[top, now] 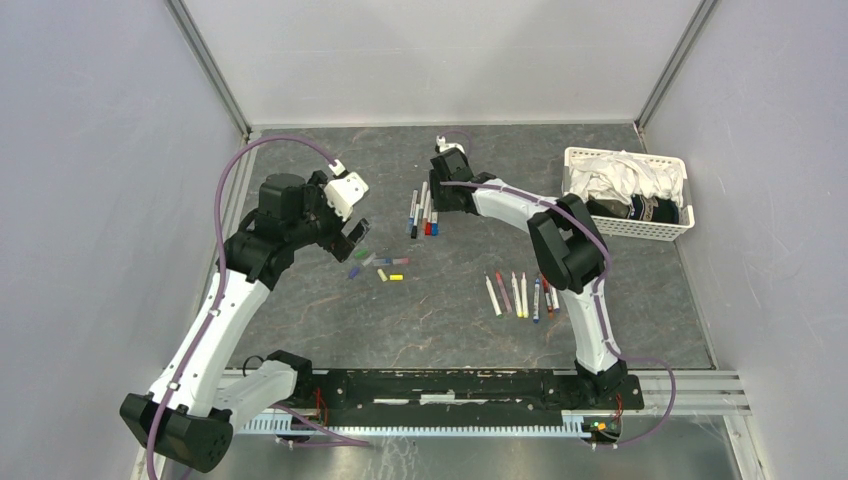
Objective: Open the pen caps
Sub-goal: Pick up the pen from the center of the board.
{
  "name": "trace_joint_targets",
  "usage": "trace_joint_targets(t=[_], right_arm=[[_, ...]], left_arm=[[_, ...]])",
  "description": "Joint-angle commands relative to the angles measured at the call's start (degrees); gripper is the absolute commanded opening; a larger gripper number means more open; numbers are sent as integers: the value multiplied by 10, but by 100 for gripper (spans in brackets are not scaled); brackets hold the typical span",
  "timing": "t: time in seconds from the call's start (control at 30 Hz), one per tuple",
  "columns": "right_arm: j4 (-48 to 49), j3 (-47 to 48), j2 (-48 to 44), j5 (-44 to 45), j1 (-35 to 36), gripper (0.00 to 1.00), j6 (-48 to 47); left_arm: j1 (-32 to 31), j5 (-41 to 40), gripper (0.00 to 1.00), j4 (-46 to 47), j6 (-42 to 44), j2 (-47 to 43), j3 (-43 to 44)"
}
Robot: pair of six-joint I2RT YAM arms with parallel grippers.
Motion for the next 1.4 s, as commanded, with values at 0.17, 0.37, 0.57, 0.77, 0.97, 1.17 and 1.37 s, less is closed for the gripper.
trace_joint_targets(t=[0.17,0.37,0.57,0.77,0.97,1.17,1.37], right_arm=[[-39,11,13,77,2,35,-23],[-31,-1,-9,78,1,12,-19],[24,-64,-98,36,1,0,22],[268,-275,-293,-21,33,0,117],[439,-371,-384,4,134,0,161],[505,-383,-410,45,194,0,183],[560,-405,-433,104,233,0,188]], left_arm=[[3,25,100,-8,3,-3,1],[4,48,100,-14,-5,3,3],[3,90,100,-16,-53,14,9],[3,162,100,6,-112,32,-9],[3,226,100,32,-181,64,-6],[3,273,96,71,-225,56,-21],[3,306,85,74,-221,47,-41]])
